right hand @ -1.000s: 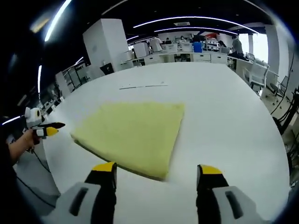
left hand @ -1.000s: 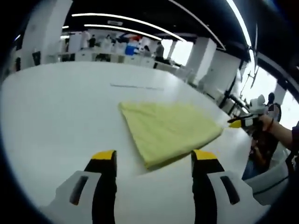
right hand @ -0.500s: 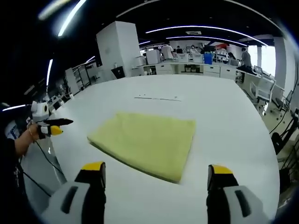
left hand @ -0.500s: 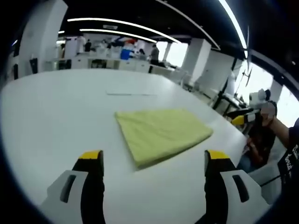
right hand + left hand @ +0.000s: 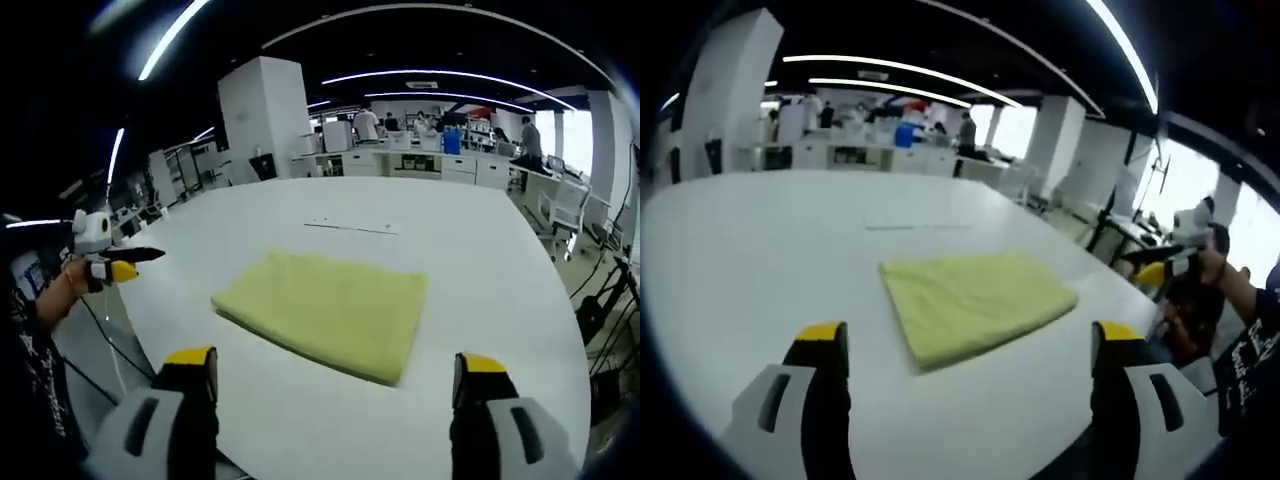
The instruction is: Fold the garment on the visible template until the final outline fits inside the template.
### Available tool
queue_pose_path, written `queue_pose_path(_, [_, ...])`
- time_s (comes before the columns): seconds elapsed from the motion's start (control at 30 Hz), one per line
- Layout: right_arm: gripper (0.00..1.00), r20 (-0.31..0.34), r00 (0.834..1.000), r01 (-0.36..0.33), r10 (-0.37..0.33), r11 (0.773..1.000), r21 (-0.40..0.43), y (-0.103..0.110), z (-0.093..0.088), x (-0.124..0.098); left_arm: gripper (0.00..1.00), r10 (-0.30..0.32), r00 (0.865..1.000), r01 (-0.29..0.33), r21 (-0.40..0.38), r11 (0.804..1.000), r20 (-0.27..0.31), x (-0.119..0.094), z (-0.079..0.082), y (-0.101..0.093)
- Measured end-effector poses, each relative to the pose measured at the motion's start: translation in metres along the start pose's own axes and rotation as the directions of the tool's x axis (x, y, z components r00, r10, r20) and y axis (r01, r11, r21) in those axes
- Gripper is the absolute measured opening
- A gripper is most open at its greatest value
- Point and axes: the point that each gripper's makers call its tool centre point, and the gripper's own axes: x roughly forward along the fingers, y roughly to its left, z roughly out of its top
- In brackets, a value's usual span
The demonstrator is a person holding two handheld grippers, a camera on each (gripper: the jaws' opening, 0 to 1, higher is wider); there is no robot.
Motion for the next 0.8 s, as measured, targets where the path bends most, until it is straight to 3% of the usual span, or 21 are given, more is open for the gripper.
queue_pose_path(0.47, [0.99, 0.042, 0.998, 0.050, -0.048, 0.998, -0.034, 0.003, -0.011, -0.020, 0.99, 0.025, 1.000, -0.025, 0.012, 1.000, 0.006, -0.022, -0.003, -0.011])
queue_pose_path(0.8, [0.99, 0.004, 0.999, 0.043, -0.043, 0.997, -0.059, 0.011, -0.026, -0.021, 0.99, 0.065, 0.998, -0.064, 0.041, 0.997, -0.018, -0.029, -0.010, -0.015])
